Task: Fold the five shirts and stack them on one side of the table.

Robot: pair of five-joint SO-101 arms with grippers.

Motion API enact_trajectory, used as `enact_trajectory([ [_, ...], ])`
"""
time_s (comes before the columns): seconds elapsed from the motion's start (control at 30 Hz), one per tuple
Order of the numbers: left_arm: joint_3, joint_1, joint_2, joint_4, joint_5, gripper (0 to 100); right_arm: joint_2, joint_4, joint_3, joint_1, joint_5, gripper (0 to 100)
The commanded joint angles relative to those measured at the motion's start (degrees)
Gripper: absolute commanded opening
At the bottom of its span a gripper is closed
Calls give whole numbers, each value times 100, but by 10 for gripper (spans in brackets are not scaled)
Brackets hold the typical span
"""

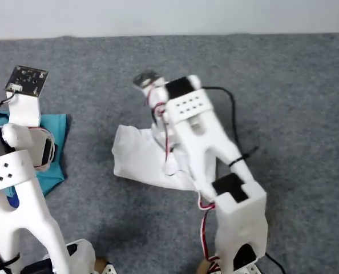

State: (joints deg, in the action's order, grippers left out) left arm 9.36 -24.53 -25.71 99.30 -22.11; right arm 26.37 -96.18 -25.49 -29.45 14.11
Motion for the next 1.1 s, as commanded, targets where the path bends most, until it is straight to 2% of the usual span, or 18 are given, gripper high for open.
enact_trajectory([
  [0.0, -13, 44, -149, 105, -35, 122, 127, 312, -62, -180, -79, 10],
  [0.23, -13, 44, -149, 105, -35, 122, 637, 470, -747, -444, -79, 10],
  [0.57, -13, 44, -149, 105, -44, 122, 1640, -295, -2778, -945, -237, 10],
  [0.8, -13, 44, -149, 105, -44, 122, 2316, -470, -3622, -1262, -229, 17],
  [0.87, -4, 44, -149, 105, -44, 122, 2413, -505, -3727, -1323, -229, 50],
  [0.97, -4, 44, -149, 105, -44, 122, 2396, -664, -3868, -1446, -255, 169],
  [1.07, -4, 44, -149, 105, -44, 122, 2114, -664, -3895, -1464, -580, 255],
])
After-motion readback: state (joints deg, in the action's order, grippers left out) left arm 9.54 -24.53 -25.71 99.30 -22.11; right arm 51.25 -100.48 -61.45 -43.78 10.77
